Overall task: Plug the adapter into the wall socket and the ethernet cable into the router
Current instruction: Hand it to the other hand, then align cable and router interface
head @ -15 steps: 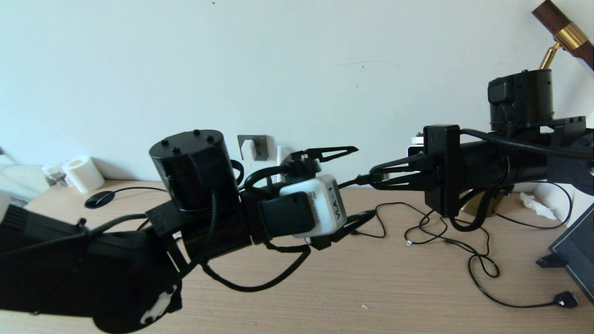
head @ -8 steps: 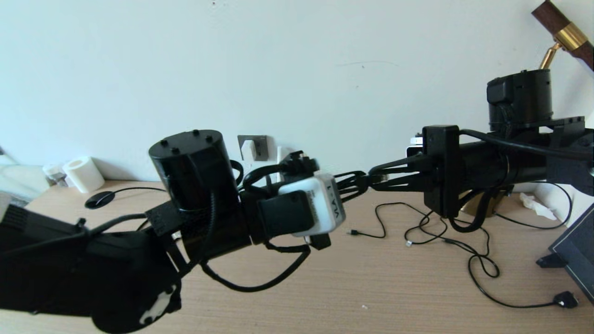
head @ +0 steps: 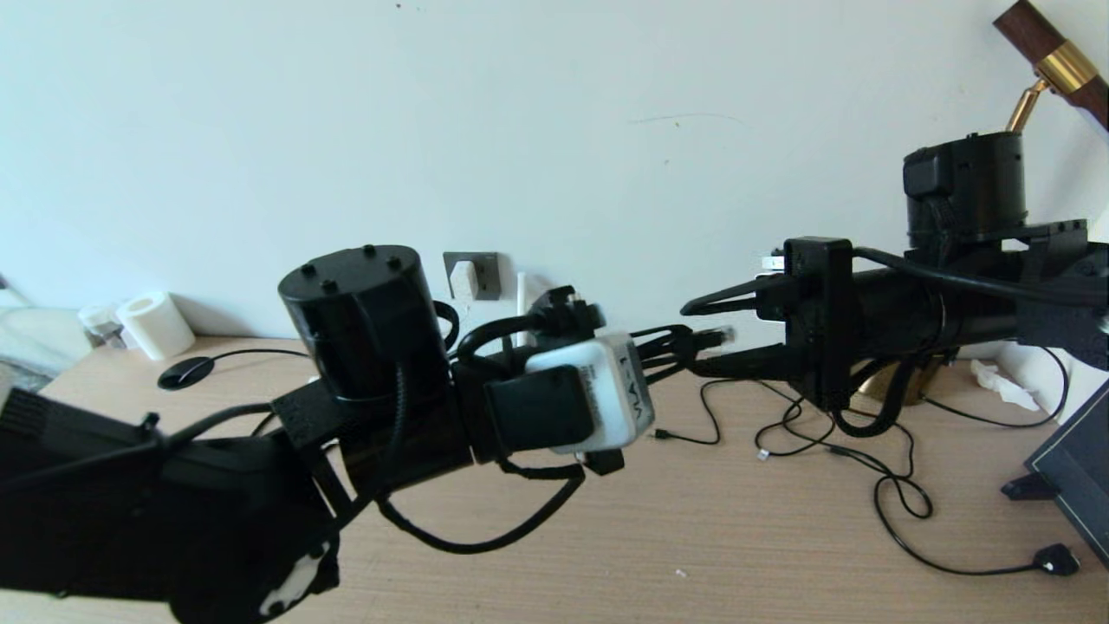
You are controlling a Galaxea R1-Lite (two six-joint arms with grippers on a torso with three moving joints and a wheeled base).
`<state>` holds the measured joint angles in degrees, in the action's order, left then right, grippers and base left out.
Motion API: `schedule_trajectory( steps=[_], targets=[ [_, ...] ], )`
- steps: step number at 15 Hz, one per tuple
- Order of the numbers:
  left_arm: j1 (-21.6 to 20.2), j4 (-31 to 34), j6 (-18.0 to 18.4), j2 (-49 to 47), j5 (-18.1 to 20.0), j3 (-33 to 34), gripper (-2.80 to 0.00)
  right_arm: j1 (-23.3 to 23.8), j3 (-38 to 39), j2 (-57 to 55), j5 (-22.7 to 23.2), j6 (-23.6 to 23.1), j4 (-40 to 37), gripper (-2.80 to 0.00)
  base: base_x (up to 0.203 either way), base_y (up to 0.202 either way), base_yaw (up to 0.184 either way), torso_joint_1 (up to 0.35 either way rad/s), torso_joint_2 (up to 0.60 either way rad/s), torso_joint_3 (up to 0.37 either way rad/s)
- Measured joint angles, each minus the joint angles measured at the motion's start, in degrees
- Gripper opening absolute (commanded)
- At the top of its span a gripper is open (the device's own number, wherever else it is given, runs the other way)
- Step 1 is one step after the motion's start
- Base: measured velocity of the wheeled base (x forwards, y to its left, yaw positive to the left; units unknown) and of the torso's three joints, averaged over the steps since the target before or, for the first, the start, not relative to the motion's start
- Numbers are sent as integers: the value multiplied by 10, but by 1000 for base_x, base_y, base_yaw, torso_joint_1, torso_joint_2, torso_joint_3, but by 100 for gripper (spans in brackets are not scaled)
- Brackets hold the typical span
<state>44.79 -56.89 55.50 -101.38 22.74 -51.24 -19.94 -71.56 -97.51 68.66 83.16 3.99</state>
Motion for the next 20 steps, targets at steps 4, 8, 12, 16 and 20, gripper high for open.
schedule_trajectory(
  steps=[4, 8, 12, 16, 20],
  targets=[
    [-2, 1, -17, 3, -1, 5, -280, 5, 6, 6, -8, -18, 0, 0, 0, 0, 0, 0, 0, 0],
    [-6, 2, -108, 14, -6, 29, -280, 9, 41, 39, -122, -96, 4, 0, 0, 0, 0, 0, 0, 0],
    [-17, -6, -300, 32, -57, 85, -280, 9, 101, 111, -264, -207, 2, 0, 0, 0, 0, 0, 0, 0],
    [-26, -4, -497, 45, -152, 95, -280, 3, 209, 181, -508, -420, 1, 0, 0, 0, 0, 0, 0, 0],
    [-80, 43, -635, 49, -213, 115, -280, 0, 321, 282, -671, -568, 3, 0, 0, 0, 0, 0, 0, 0]
  ],
)
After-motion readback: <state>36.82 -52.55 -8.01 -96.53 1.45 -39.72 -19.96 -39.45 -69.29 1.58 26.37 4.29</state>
